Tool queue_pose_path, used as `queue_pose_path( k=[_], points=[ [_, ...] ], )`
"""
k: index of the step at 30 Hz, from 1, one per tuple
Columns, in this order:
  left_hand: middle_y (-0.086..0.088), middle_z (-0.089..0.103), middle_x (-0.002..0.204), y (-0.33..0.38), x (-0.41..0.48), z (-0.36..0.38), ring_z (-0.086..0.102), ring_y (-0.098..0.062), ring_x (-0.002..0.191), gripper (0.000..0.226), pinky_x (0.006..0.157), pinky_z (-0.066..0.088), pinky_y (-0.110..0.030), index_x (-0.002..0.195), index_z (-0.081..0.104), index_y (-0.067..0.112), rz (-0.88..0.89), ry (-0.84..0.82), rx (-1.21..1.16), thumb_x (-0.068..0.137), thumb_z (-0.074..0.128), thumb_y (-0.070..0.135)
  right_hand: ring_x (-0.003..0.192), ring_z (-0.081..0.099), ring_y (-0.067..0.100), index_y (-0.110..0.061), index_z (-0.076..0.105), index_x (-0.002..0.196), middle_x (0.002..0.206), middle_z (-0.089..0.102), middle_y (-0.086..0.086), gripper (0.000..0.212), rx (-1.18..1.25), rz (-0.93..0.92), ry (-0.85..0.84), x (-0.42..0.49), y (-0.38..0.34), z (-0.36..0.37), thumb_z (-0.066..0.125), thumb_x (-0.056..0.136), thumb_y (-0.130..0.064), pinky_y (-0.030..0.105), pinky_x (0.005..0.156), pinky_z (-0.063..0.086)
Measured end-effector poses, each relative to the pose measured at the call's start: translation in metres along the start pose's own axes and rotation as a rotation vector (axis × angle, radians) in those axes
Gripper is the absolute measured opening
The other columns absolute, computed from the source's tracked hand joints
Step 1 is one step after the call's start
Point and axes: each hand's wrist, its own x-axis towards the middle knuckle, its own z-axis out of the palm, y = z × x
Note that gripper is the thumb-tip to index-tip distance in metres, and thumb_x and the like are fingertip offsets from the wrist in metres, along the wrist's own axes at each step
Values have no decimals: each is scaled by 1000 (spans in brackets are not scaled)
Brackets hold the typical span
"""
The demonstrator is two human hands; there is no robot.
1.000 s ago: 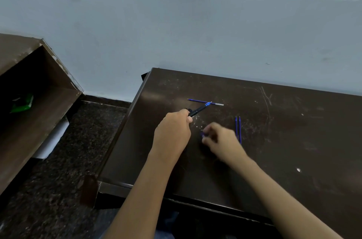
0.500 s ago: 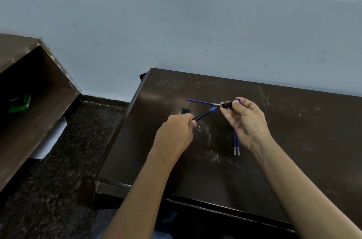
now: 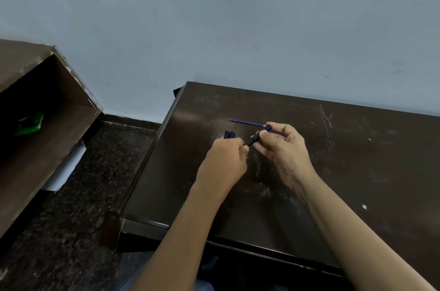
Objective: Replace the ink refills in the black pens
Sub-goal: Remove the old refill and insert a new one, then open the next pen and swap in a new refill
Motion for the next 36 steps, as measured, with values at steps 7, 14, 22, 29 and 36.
queue_pose_path(
  k=[7,14,22,29,36],
  points=[
    [-4,64,90,-2,-1,0,56,-10,68,23,59,39,-19,97,68,12,-52,36,44,94,47,24,77,72,17,-1,55,112,92,64,18,32,42,13,48,-2,6,7,65,83,5,31,76,60],
    [-8,64,94,0,-1,1,52,-7,67,23,59,36,-16,97,66,10,-71,34,45,95,48,24,84,71,24,-13,53,125,91,69,15,49,-27,45,19,-3,11,14,69,81,0,38,86,57],
    [-4,55,98,8,-6,0,50,-12,79,32,69,39,-27,117,55,12,-71,-294,101,99,39,35,82,67,25,-23,51,137,94,71,17,72,-239,79,77,14,21,3,74,72,-3,45,87,56],
    [-6,59,111,11,-10,-11,48,-12,78,32,68,38,-27,118,55,15,-104,-262,249,97,44,38,91,59,12,-14,35,147,98,65,5,71,-863,-61,79,19,34,-12,67,84,-10,17,81,41],
    [-7,58,118,11,-12,-15,60,-21,98,34,72,41,-27,121,56,17,-129,-262,284,96,47,37,96,67,21,-9,48,138,111,66,11,55,-1014,-107,139,25,54,-10,66,87,-15,32,85,55]
  ],
)
